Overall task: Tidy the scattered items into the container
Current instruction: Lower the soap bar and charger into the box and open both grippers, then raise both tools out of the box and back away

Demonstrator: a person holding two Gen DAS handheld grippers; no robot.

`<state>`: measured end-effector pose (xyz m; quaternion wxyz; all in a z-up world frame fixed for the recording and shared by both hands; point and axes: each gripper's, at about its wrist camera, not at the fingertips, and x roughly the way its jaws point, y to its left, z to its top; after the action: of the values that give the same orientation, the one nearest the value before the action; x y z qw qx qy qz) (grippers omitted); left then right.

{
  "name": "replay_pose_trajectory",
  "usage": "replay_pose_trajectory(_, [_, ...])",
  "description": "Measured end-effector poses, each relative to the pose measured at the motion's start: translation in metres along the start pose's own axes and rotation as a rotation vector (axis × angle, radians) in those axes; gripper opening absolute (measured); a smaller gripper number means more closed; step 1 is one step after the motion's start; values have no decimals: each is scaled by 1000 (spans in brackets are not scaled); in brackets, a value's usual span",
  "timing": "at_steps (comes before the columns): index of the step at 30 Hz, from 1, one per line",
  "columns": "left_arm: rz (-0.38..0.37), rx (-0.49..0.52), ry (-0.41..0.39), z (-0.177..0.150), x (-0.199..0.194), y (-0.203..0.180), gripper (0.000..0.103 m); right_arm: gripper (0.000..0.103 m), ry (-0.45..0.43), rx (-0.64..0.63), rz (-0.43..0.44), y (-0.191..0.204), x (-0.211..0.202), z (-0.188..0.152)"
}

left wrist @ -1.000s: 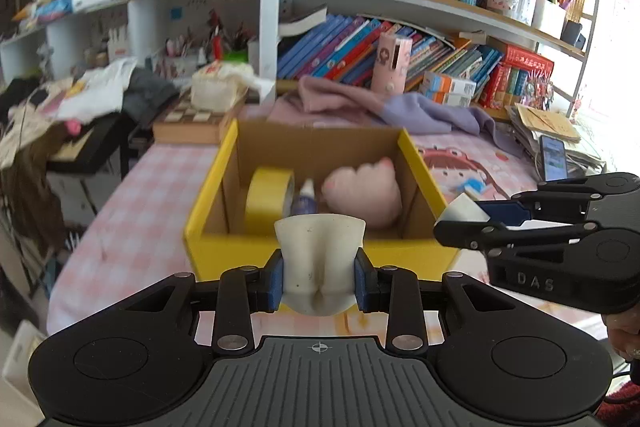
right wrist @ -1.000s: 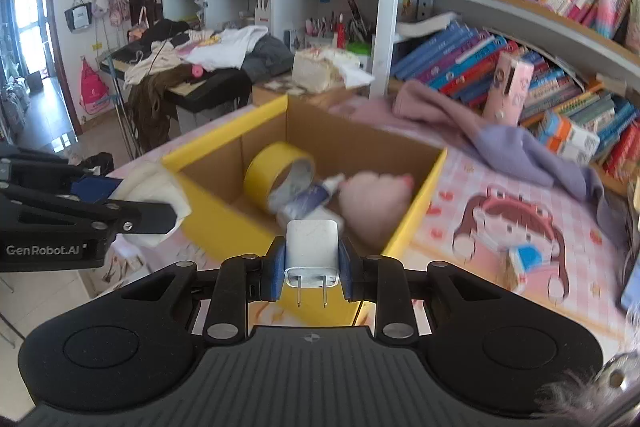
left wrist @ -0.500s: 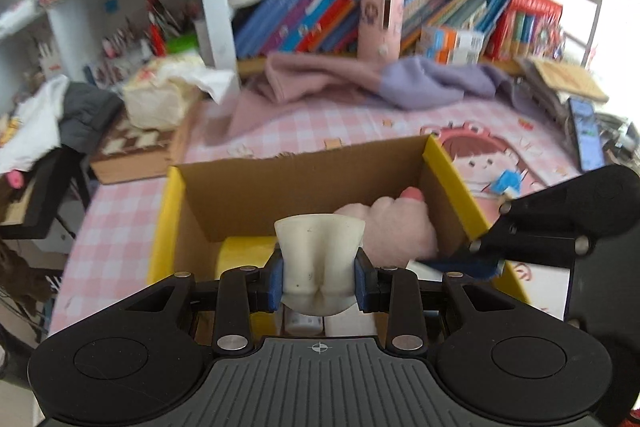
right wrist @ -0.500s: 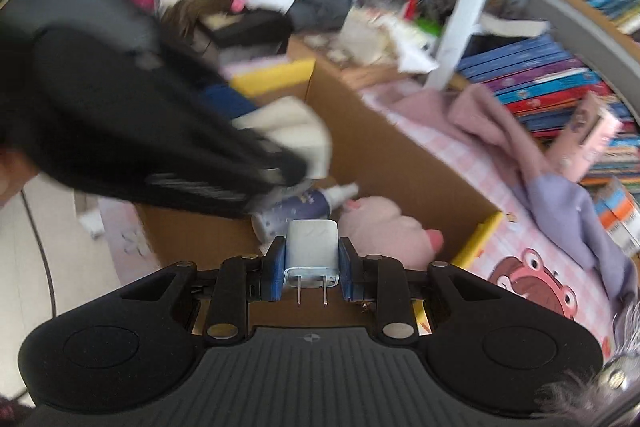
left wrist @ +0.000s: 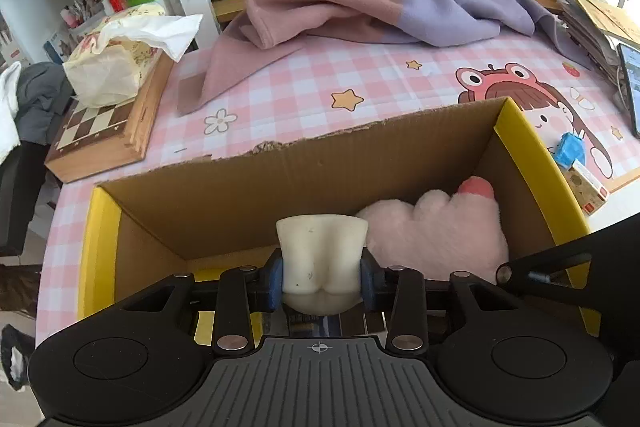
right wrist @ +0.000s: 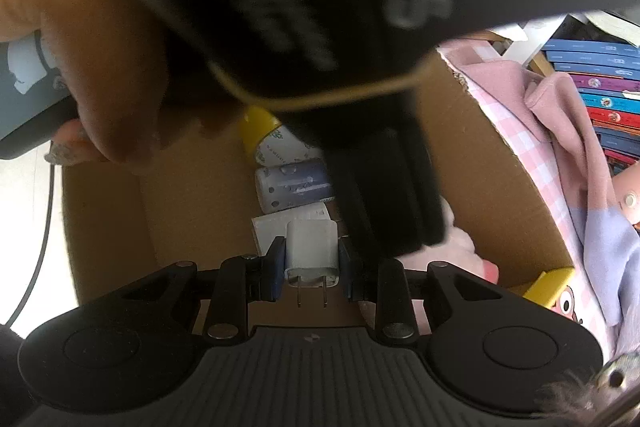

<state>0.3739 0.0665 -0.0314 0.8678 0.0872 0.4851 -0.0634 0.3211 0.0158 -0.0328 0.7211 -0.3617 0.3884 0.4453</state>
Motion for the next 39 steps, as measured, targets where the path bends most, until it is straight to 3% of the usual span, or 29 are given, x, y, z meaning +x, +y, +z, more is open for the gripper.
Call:
replay_pose_trajectory(6, [6,-20,-21,3,-1,4,46,27,-13,15,0,-3,3,0])
replay_pose_trajectory(10, [-4,-50,-103,-1,-24,9,66,37,-62,69,-9,-7,-9,-5])
replay_pose_trajectory(14, [-19,-60,-181,-9,-56,7,69,41,-131,143,-46,-8,-33,-14])
replay_pose_trajectory(19, [28,-44,-284,-25,-99,1,72,42,-224,225,-105,3,-70,-29])
replay_pose_trajectory(26, [78,-88,-390,-68,-160,-5,81,49,-344,287,-221,38,-121,-44])
replay_pose_trajectory(30, [107,-132,-418,-98,-185,-10,82,57,-411,341,-286,60,-148,-64])
replay_pose_trajectory(39, [136,-182,-458,-155,-223,-32,85,61,-490,414,-363,100,-184,-98])
